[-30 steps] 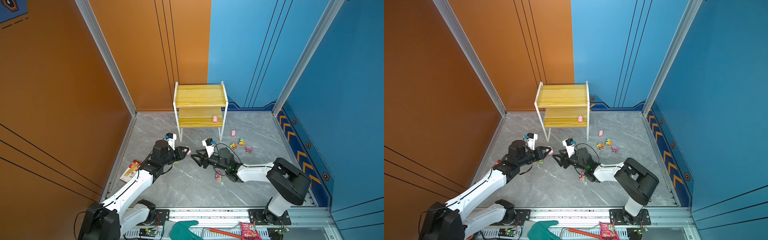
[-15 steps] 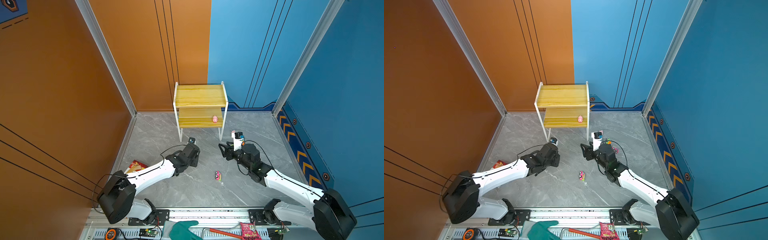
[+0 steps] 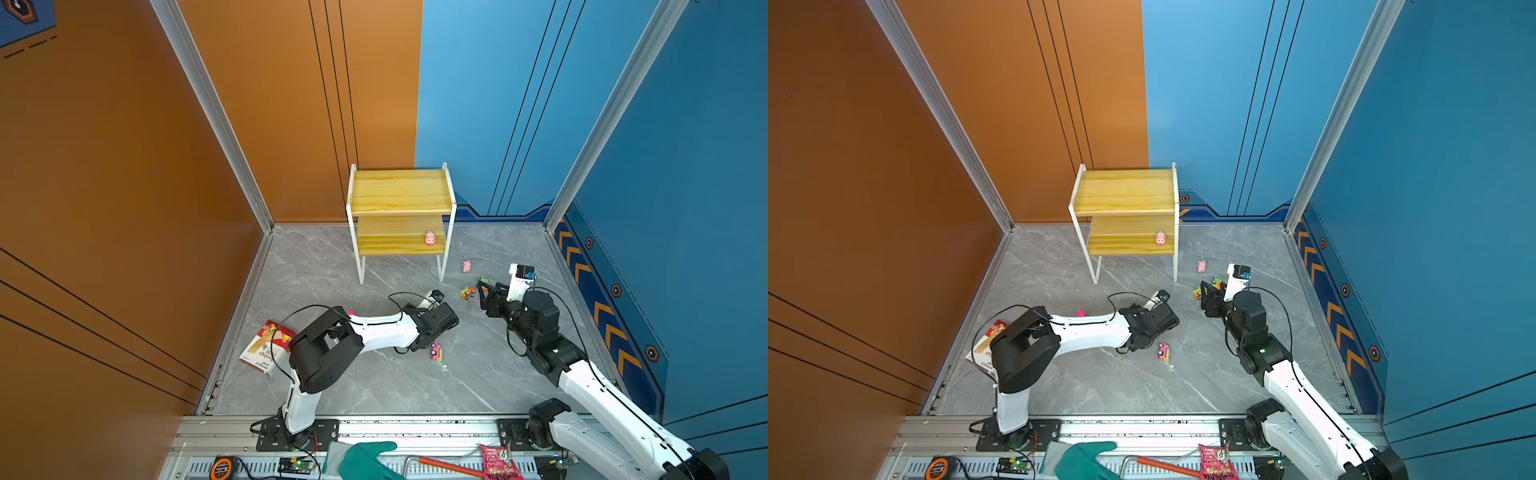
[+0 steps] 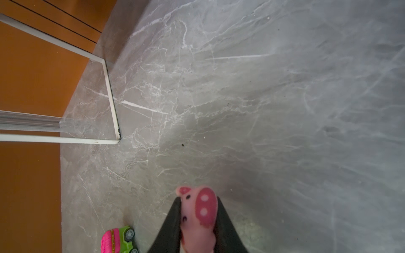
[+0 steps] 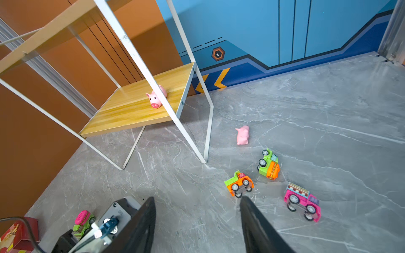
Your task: Place and organize the plastic toys onto the shelf
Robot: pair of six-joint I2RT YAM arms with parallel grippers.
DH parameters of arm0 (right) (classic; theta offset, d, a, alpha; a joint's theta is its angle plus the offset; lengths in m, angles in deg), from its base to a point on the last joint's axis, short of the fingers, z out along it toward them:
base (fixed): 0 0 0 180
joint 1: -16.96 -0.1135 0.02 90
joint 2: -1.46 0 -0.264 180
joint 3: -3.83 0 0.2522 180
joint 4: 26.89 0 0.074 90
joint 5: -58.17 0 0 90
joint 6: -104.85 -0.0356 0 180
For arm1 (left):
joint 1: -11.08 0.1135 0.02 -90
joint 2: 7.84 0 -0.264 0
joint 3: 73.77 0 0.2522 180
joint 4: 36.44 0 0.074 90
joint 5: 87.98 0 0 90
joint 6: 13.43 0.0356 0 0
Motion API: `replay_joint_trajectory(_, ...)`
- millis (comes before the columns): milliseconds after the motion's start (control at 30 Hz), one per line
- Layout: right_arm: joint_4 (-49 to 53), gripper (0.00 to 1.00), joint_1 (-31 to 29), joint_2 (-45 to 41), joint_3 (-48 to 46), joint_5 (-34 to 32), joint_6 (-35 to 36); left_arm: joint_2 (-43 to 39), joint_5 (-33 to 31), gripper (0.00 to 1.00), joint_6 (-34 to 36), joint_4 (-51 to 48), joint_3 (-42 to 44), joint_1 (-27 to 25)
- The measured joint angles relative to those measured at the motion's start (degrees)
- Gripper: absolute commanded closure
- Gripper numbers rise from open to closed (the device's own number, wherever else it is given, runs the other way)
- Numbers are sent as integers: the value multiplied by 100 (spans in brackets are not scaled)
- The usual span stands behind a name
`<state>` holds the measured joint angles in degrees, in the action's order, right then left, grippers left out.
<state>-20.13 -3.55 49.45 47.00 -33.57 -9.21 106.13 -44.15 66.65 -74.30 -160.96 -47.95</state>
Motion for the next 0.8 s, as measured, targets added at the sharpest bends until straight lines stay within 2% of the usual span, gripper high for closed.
replay_joint_trajectory(367, 205, 37, 72, -133, -46, 17, -2, 833, -424, 74, 352, -317, -621, -212)
replay_joint_trajectory(800, 212, 36, 146, -146, -52, 20, 0, 898, -201, 60, 260, -457, -800, -240)
